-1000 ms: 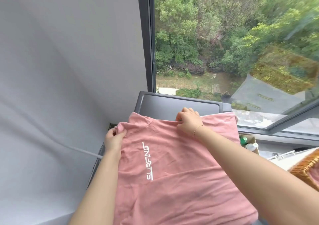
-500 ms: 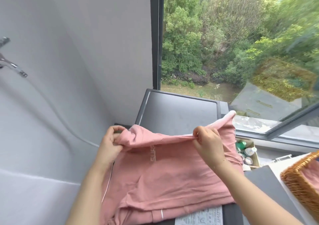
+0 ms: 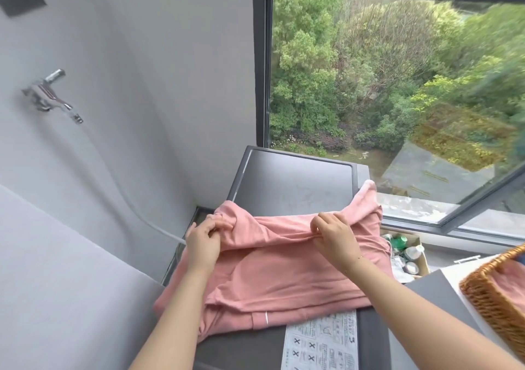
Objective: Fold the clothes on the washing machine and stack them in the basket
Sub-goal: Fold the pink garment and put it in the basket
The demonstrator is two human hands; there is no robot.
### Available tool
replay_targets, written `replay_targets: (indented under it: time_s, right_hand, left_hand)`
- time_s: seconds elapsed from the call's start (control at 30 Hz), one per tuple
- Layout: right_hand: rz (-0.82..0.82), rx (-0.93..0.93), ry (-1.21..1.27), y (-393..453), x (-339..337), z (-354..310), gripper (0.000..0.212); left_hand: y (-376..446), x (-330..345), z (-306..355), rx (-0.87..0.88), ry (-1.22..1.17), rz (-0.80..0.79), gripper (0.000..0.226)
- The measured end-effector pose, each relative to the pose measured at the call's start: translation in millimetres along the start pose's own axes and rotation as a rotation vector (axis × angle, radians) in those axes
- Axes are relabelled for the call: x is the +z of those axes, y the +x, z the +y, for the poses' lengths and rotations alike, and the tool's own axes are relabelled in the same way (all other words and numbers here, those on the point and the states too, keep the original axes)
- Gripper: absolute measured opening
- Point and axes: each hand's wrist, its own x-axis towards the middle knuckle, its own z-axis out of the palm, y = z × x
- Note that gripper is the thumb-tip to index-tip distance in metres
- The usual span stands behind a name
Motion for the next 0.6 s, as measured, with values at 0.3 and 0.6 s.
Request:
replay_targets:
  time_s: [0.3,0.6]
  right_hand:
    - [-0.378,0.228,0.055,-34,1,-4,0.052]
    - [-0.08,0.737,0.254,5,-51,67,0.014]
  left_hand:
    - [-39,-4,9,-0.227,0.324,-0.124,0.034]
    - [-16,76,77,0.148,0.44,-0.274,0.024]
